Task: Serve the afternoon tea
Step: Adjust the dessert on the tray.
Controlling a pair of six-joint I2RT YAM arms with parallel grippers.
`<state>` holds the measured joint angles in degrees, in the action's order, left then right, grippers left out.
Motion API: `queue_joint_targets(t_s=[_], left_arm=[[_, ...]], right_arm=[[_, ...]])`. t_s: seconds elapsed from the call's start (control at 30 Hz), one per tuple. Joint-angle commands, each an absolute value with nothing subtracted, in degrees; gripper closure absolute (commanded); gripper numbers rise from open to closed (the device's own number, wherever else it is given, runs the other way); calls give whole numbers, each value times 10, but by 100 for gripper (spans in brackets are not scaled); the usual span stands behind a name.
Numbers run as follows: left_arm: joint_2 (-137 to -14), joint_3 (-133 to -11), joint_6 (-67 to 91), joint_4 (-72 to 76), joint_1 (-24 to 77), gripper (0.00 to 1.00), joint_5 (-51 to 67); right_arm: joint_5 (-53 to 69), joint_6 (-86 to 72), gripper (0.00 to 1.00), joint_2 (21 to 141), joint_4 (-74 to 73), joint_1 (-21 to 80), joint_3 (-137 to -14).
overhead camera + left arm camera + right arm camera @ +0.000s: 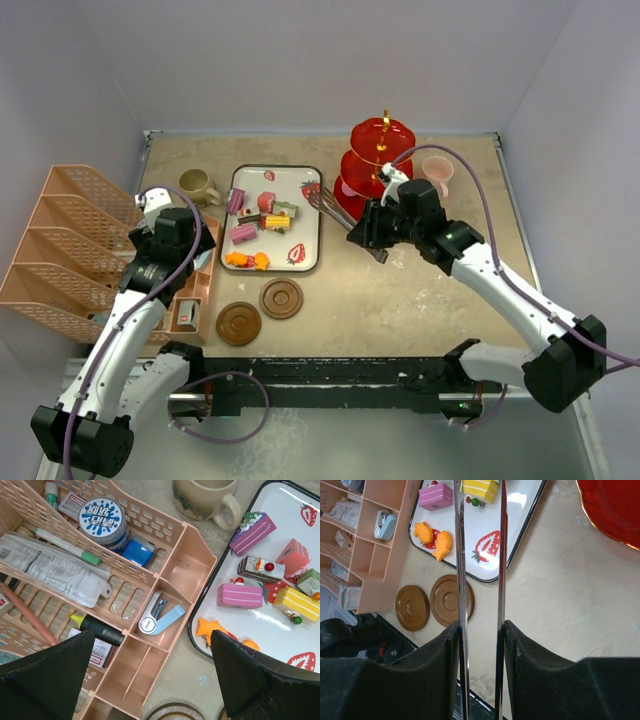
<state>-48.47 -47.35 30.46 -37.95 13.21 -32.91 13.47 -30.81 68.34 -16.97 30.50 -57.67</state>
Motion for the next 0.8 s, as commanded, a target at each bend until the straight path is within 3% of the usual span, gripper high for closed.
queue_joint_targets(t_s=[0.0,0.37,0.77], left_arm=[[-489,-513,286,-370,134,3,-356],[-486,-505,278,-375,134,3,-396],[-491,-502,275,-371,134,3,-396]], right_arm=[[60,-292,60,706,-188,343,-628],[-1,-289,61,821,-193,446,-724],[-18,-299,60,970,-204,460,-858]])
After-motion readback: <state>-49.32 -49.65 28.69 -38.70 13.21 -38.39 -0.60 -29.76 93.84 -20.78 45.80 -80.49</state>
